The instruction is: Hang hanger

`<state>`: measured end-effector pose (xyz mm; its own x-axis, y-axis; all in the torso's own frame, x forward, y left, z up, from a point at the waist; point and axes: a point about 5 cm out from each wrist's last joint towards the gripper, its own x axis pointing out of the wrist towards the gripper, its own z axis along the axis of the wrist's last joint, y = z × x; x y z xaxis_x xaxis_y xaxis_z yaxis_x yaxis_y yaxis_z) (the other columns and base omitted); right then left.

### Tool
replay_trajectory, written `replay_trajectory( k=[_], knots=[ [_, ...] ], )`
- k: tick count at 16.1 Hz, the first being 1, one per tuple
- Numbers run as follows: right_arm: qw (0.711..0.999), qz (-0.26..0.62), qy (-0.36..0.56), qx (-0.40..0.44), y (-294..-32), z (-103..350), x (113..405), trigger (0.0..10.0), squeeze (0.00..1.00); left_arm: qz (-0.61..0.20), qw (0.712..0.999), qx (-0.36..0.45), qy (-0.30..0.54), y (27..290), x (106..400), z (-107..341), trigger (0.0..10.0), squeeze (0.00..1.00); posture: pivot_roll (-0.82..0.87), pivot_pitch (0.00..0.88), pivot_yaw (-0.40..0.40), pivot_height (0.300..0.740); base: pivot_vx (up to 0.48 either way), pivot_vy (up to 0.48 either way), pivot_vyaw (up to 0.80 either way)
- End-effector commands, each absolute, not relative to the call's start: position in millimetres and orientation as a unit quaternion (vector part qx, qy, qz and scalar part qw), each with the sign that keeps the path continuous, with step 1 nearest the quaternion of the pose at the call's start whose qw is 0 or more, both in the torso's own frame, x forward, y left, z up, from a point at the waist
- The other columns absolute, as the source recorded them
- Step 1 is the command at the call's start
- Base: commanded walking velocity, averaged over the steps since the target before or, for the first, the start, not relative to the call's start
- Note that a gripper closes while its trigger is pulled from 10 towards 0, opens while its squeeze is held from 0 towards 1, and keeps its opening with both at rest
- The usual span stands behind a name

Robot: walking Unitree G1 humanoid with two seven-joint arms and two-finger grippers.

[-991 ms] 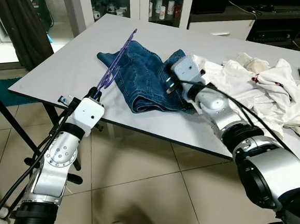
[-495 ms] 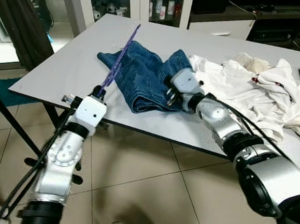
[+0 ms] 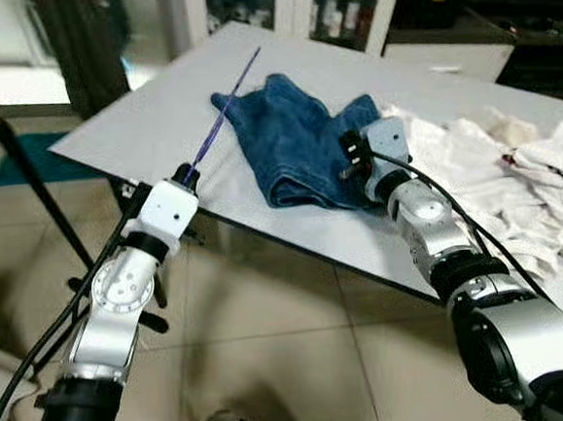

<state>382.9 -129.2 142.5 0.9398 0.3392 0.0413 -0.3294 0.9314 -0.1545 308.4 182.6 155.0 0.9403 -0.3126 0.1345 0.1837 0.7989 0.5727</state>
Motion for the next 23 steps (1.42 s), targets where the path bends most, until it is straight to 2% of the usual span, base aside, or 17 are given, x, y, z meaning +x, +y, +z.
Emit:
replay_trajectory(
  k=[1, 3, 8, 16, 17, 20, 22, 23],
  knots=[
    [0.985, 0.156, -0.04, -0.067, -136.8, 147.5, 384.7, 10.0, 0.0, -0.14, 0.94, 0.287, -0.119, 179.5, 311.0, 159.5, 10.0, 0.0, 0.25, 0.003, -0.071, 0.74, 0.0, 0.0, 0.0],
    [0.983, 0.158, -0.033, -0.084, -135.5, 145.2, 384.4, 10.0, 0.0, -0.141, 0.94, 0.288, -0.12, 179.3, 311.2, 159.7, 10.0, 0.0, 0.25, 0.007, -0.071, 0.74, 0.0, 0.0, 0.0],
    [0.982, 0.163, -0.009, -0.092, -133.1, 140.8, 385.0, 10.0, 0.0, -0.138, 0.94, 0.288, -0.117, 180.4, 308.6, 157.7, 10.0, 0.0, 0.26, 0.015, -0.081, 0.74, 0.0, 0.0, 0.8],
    [0.982, 0.155, 0.012, -0.108, -133.5, 136.8, 385.7, 10.0, 0.0, -0.14, 0.941, 0.284, -0.116, 177.2, 309.8, 155.0, 10.0, 0.0, 0.26, 0.013, -0.084, 0.74, 0.0, 0.0, 0.0],
    [0.983, 0.149, 0.015, -0.108, -134.9, 136.5, 386.0, 10.0, 0.0, -0.139, 0.947, 0.267, -0.116, 176.1, 310.5, 154.1, 10.0, 0.0, 0.26, 0.013, -0.084, 0.74, 0.0, 0.0, 0.0],
    [0.986, 0.124, 0.019, -0.11, -139.4, 137.5, 387.6, 10.0, 0.0, -0.123, 0.983, 0.099, -0.088, 161.9, 316.6, 145.0, 10.0, 0.0, 0.26, 0.011, -0.073, 0.74, 0.0, 0.0, 0.0],
    [0.989, 0.103, 0.005, -0.108, -148.2, 137.4, 385.5, 10.0, 0.0, -0.16, 0.982, 0.075, -0.071, 139.0, 302.7, 128.9, 10.0, 0.0, 0.25, 0.012, -0.066, 0.74, 0.0, 0.0, 0.0],
    [0.989, 0.1, 0.001, -0.105, -150.3, 136.5, 384.2, 10.0, 0.0, -0.163, 0.982, 0.073, -0.068, 136.4, 299.2, 124.3, 10.0, 0.0, 0.25, 0.012, -0.066, 0.74, 0.0, 0.0, 0.0]
  ],
)
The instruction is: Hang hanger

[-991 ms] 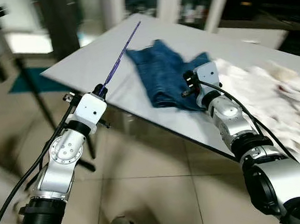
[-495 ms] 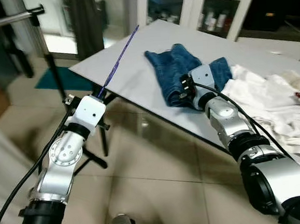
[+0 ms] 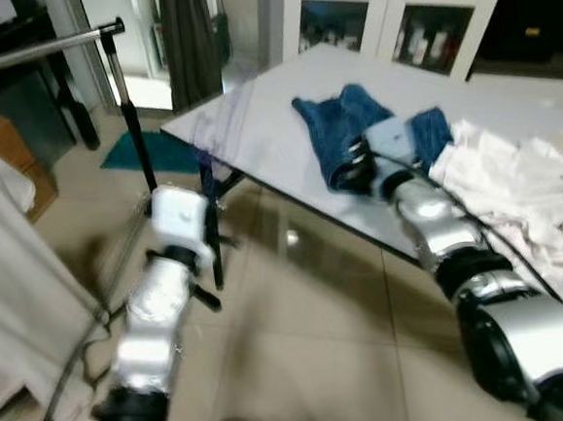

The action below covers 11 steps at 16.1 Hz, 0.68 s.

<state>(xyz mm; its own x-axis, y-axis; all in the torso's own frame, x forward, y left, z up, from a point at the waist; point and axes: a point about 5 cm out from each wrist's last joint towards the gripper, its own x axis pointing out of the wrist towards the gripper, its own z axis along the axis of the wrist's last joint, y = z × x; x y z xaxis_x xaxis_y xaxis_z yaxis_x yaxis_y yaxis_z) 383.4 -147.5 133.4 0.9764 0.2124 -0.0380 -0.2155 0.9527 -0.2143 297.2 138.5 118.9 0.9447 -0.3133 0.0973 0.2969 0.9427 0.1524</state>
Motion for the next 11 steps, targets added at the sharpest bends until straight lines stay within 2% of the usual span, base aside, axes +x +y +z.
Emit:
replay_trajectory(
  k=[1, 5, 6, 7, 8, 11],
  knots=[
    [0.991, 0.094, -0.016, -0.095, -154.8, 135.4, 380.6, 10.0, 0.0, -0.167, 0.981, 0.075, -0.063, 132.6, 291.5, 115.2, 10.0, 0.0, 0.24, 0.013, -0.062, 0.74, 0.0, 0.0, 0.0],
    [0.991, 0.11, -0.052, -0.06, -162.3, 111.2, 344.0, 10.0, 0.0, -0.183, 0.98, 0.056, -0.047, 127.4, 259.7, 99.3, 10.0, 0.0, 0.25, 0.017, -0.065, 0.74, 0.0, 0.0, 0.0],
    [0.99, 0.121, -0.047, -0.058, -163.8, 96.8, 324.5, 10.0, 0.0, -0.193, 0.979, 0.064, -0.035, 128.9, 249.1, 92.0, 10.0, 0.0, 0.24, 0.017, -0.066, 0.74, 0.0, 0.0, 0.0],
    [0.987, 0.142, -0.036, -0.062, -166.4, 73.9, 285.9, 10.0, 0.0, -0.212, 0.973, 0.089, -0.018, 130.8, 230.9, 80.6, 10.0, 0.0, 0.24, 0.017, -0.064, 0.74, 0.0, 0.0, 0.0],
    [0.987, 0.146, -0.034, -0.063, -168.0, 67.7, 273.8, 10.0, 0.0, -0.217, 0.971, 0.099, -0.017, 131.8, 226.7, 78.7, 10.0, 0.0, 0.24, 0.015, -0.059, 0.74, 0.0, 0.0, 0.0],
    [0.987, 0.14, -0.04, -0.062, -172.8, 64.7, 261.7, 10.0, 0.0, -0.206, 0.972, 0.109, -0.029, 135.0, 227.1, 81.3, 10.0, 0.0, 0.23, 0.009, -0.047, 0.74, 0.0, 0.0, 0.0]
  ],
)
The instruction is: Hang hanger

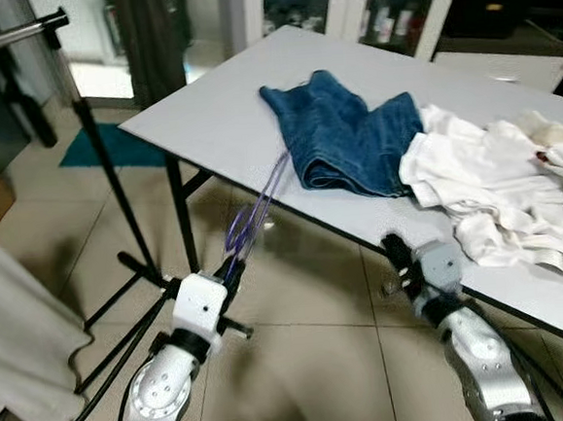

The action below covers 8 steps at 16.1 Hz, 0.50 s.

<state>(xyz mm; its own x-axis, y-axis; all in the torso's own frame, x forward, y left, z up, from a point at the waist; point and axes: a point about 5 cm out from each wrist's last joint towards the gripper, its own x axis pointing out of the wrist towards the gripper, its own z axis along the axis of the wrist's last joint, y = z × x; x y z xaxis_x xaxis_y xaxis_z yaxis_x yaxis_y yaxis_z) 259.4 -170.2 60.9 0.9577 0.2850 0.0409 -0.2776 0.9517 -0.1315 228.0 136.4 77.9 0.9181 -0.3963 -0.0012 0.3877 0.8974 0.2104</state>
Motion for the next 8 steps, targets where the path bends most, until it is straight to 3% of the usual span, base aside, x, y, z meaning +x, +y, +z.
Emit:
replay_trajectory(
  k=[1, 8],
  knots=[
    [0.989, 0.125, -0.053, -0.06, -176.0, 71.6, 263.2, 10.0, 0.0, -0.193, 0.974, 0.112, -0.046, 135.6, 232.1, 87.1, 10.0, 0.0, 0.22, 0.002, -0.039, 0.74, 0.0, 0.0, 0.0],
    [0.986, 0.12, -0.103, -0.053, -169.1, 95.6, 259.7, 10.0, 0.0, -0.187, 0.962, 0.159, -0.122, 135.0, 232.3, 109.6, 10.0, 0.0, 0.24, 0.0, -0.037, 0.74, 0.0, 0.0, 0.0]
  ],
)
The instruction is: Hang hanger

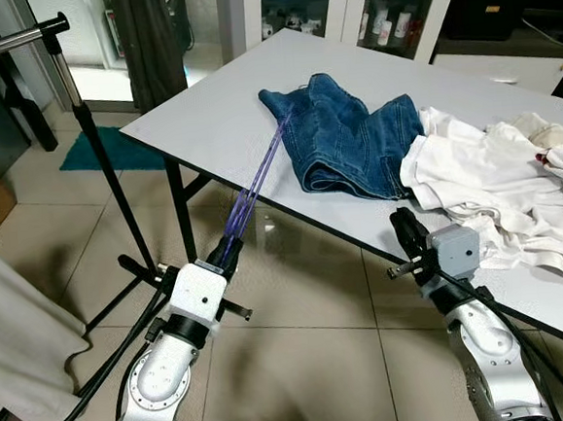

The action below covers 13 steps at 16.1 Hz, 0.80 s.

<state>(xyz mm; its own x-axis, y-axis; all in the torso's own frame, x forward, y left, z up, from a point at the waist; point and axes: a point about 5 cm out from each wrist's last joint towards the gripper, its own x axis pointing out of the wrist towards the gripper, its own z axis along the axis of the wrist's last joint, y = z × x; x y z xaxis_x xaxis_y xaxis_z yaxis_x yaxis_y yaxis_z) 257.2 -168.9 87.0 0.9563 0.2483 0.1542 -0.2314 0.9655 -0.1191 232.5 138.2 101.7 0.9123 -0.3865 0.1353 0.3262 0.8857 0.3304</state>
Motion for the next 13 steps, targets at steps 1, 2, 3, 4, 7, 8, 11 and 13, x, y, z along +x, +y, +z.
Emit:
replay_trajectory(
  k=[1, 2, 3, 4, 7, 8, 11, 13],
  knots=[
    [0.984, 0.124, -0.114, -0.059, -166.4, 99.8, 261.8, 10.0, 0.0, -0.182, 0.96, 0.16, -0.136, 134.2, 234.1, 115.0, 10.0, 0.0, 0.24, 0.0, -0.037, 0.74, 0.0, 0.0, 0.0],
    [0.982, 0.133, -0.119, -0.068, -163.1, 102.1, 265.3, 10.0, 0.0, -0.187, 0.957, 0.168, -0.143, 133.3, 236.2, 117.6, 10.0, 0.0, 0.24, 0.0, -0.036, 0.74, 0.0, 0.0, 0.0],
    [0.98, 0.137, -0.12, -0.074, -161.5, 103.4, 266.7, 10.0, 0.0, -0.191, 0.955, 0.174, -0.146, 132.7, 236.7, 118.5, 10.0, 0.0, 0.24, 0.0, -0.036, 0.74, 0.0, 0.0, 0.0],
    [0.978, 0.146, -0.125, -0.087, -158.7, 105.7, 269.8, 10.0, 0.0, -0.199, 0.951, 0.186, -0.148, 132.1, 237.7, 119.5, 10.0, 0.0, 0.24, 0.0, -0.035, 0.74, 0.0, 0.0, 0.0],
    [0.965, 0.185, -0.103, -0.158, -147.8, 111.9, 297.6, 10.0, 0.0, -0.246, 0.921, 0.267, -0.143, 142.7, 245.9, 120.2, 10.0, 0.0, 0.25, 0.005, -0.036, 0.74, 0.0, 0.0, 0.0],
    [0.962, 0.189, -0.097, -0.17, -147.0, 112.4, 303.3, 10.0, 0.0, -0.252, 0.912, 0.295, -0.137, 149.6, 248.1, 119.8, 10.0, 0.0, 0.25, 0.009, -0.039, 0.74, 0.0, 0.0, 0.0],
    [0.957, 0.191, -0.074, -0.204, -146.5, 111.0, 316.1, 10.0, 0.0, -0.24, 0.905, 0.329, -0.123, 169.6, 252.5, 123.6, 10.0, 0.0, 0.26, 0.023, -0.05, 0.74, 0.0, 0.0, 0.0],
    [0.949, 0.193, -0.041, -0.245, -143.2, 106.4, 330.5, 10.0, 0.0, -0.232, 0.899, 0.355, -0.112, 182.9, 254.1, 123.9, 10.0, 0.0, 0.26, 0.029, -0.054, 0.74, 0.0, 0.0, 0.0]
  ],
)
